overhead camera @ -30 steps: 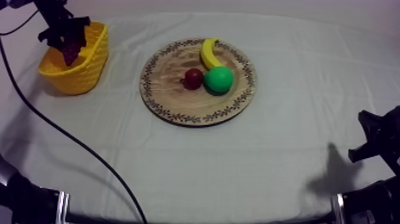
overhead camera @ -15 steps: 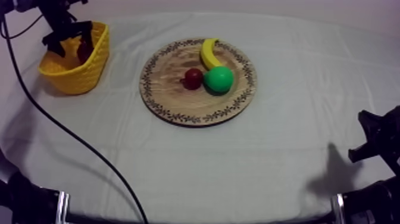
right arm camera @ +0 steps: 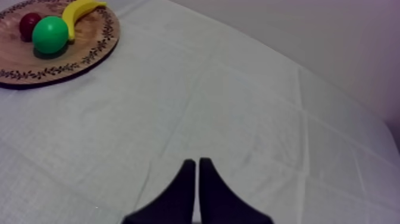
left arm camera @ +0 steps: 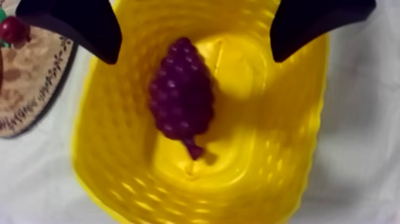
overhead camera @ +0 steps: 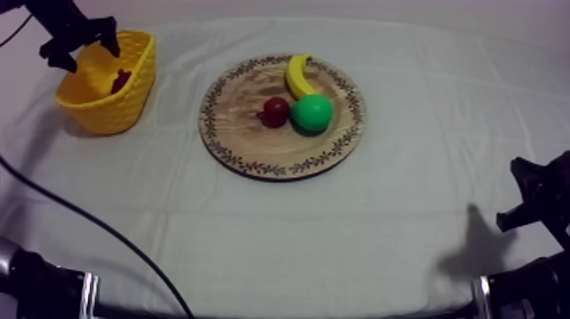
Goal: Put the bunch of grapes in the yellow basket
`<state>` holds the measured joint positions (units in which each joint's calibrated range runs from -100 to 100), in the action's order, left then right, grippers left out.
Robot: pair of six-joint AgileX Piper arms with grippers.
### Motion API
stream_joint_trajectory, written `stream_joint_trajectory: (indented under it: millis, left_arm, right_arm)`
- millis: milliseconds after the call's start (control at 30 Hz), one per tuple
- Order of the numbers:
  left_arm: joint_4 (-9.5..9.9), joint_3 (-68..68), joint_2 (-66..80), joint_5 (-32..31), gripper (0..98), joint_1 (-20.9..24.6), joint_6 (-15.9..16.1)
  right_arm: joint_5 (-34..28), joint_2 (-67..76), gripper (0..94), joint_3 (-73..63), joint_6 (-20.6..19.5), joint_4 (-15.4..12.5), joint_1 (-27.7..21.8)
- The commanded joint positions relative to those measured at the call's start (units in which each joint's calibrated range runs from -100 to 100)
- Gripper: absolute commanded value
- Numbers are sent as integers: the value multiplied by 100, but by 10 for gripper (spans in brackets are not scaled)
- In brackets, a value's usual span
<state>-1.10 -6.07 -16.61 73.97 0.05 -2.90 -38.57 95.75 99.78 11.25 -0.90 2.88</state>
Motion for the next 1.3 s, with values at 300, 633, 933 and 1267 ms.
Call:
stream_joint_trajectory:
  millis: [300, 633, 933, 1267]
  left_arm:
    - [63, -3791, 3196, -2484, 712, -188, 7]
    - [43, -5920, 5360, -3250, 384, -294, 243]
    - [159, -7746, 7523, -3979, 59, -191, -8]
    - [205, -8827, 9394, -3936, 2, -168, -458]
  right_arm:
    - [2, 0, 3, 0, 1, -1, 3]
    - [2, 0, 3, 0, 1, -1, 3]
    - [2, 0, 3, 0, 1, -1, 3]
    - [2, 0, 3, 0, -1, -1, 3]
